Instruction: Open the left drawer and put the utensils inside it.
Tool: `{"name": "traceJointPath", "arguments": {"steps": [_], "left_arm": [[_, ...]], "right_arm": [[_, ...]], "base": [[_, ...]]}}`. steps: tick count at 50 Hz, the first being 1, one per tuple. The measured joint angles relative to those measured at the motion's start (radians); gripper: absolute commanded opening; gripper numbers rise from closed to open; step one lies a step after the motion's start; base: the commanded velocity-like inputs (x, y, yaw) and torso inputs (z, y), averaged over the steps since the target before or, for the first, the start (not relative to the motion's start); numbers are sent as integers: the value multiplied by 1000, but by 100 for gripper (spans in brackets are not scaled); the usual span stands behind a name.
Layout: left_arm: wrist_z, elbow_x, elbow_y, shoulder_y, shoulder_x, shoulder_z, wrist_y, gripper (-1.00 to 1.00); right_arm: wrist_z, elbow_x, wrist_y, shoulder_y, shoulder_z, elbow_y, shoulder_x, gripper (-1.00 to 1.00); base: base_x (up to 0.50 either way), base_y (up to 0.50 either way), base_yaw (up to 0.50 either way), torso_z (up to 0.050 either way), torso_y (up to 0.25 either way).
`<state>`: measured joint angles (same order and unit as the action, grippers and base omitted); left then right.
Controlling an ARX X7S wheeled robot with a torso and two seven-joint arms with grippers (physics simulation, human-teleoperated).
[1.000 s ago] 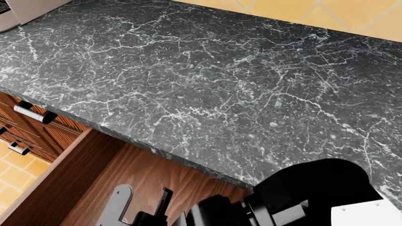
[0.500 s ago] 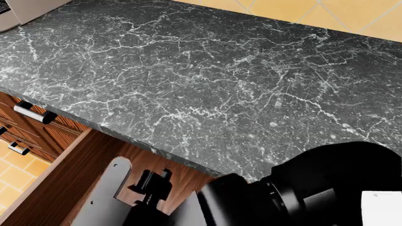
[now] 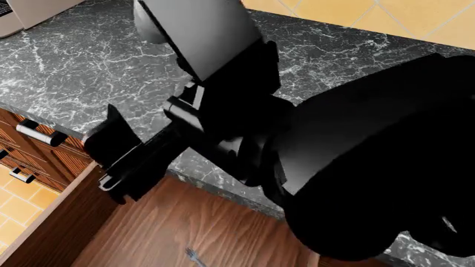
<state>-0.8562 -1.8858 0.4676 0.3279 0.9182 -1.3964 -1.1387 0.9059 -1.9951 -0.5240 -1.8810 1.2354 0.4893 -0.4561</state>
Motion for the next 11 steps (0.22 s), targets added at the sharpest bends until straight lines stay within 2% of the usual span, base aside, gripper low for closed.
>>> {"name": "traceJointPath", "arguments": {"steps": [11], "left_arm": [[-2, -1, 2, -2, 2, 6, 4, 100]], "right_arm": [[-55, -1, 8, -31, -53, -80, -71, 100]], "base": [[0, 0, 0, 0, 0]]}}
